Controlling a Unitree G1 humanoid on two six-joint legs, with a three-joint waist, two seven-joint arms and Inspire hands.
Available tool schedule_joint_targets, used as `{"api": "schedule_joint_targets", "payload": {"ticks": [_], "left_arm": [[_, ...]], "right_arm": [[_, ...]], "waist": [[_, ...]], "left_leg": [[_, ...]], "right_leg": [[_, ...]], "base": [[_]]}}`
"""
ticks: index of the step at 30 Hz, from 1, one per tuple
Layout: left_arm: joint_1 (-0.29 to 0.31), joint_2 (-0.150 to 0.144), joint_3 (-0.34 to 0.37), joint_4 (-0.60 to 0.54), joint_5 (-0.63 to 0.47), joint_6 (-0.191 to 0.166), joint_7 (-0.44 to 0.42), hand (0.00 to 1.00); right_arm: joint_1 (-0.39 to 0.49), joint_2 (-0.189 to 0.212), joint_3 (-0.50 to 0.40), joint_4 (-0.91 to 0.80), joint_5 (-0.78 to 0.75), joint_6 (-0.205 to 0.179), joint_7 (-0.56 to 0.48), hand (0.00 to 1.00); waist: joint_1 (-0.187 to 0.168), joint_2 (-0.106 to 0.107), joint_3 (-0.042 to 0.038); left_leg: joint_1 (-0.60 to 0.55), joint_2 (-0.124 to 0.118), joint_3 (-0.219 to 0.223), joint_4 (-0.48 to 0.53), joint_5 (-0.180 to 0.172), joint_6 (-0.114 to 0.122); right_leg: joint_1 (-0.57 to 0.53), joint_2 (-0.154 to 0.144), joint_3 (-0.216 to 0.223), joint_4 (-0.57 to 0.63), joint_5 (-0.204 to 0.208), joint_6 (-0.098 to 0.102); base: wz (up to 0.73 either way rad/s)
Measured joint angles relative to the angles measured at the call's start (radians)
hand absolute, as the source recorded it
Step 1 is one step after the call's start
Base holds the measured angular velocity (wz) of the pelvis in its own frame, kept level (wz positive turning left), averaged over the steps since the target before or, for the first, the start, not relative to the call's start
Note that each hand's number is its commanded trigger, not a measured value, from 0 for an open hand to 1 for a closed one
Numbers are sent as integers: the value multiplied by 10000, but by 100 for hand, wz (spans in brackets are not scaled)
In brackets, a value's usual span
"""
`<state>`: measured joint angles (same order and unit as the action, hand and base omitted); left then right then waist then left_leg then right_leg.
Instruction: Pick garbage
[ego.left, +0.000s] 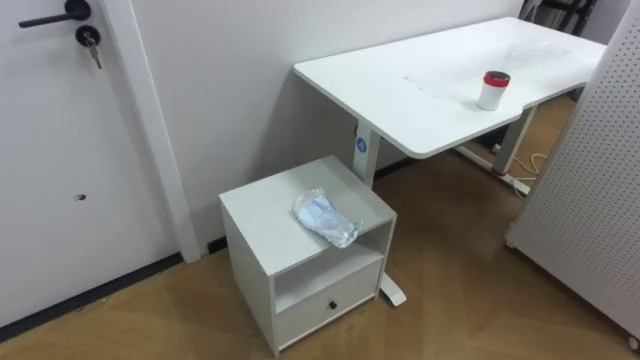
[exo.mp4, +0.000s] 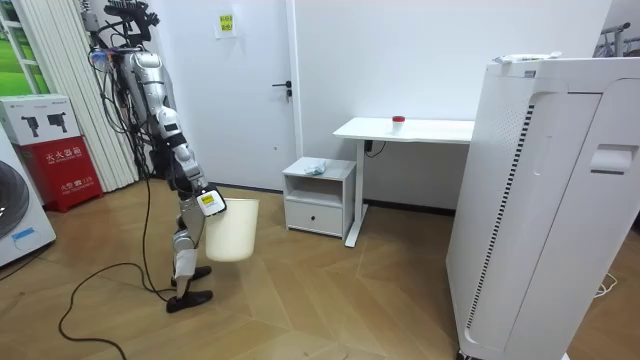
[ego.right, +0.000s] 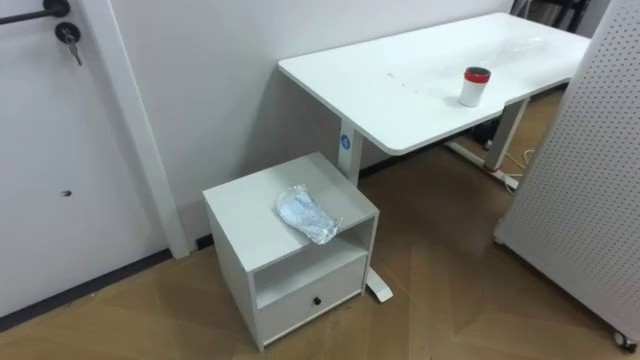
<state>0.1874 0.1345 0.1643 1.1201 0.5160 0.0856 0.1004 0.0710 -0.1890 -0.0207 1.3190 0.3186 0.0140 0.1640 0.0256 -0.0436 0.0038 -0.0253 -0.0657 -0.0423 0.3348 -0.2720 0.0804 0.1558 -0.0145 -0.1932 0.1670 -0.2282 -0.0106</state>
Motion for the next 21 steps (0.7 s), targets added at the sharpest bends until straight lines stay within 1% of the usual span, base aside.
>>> {"api": "schedule_joint_targets", "payload": {"ticks": [8, 21], "left_arm": [[-73, 3, -349, 6, 269, 8, 2, 0], [107, 4, -453, 43, 286, -11, 3, 0]], "right_arm": [[-13, 1, 3, -2, 1, -8, 5, 100], [62, 2, 7, -42, 40, -49, 0, 100]], "waist": [[3, 21, 3], [14, 4, -5]], "left_leg": [[11, 9, -11, 12, 0, 0], [8, 12, -3, 42, -1, 1]], "right_leg": [[6, 1, 26, 0, 0, 0], [7, 1, -2, 10, 0, 0]], "base": [[0], [0]]}}
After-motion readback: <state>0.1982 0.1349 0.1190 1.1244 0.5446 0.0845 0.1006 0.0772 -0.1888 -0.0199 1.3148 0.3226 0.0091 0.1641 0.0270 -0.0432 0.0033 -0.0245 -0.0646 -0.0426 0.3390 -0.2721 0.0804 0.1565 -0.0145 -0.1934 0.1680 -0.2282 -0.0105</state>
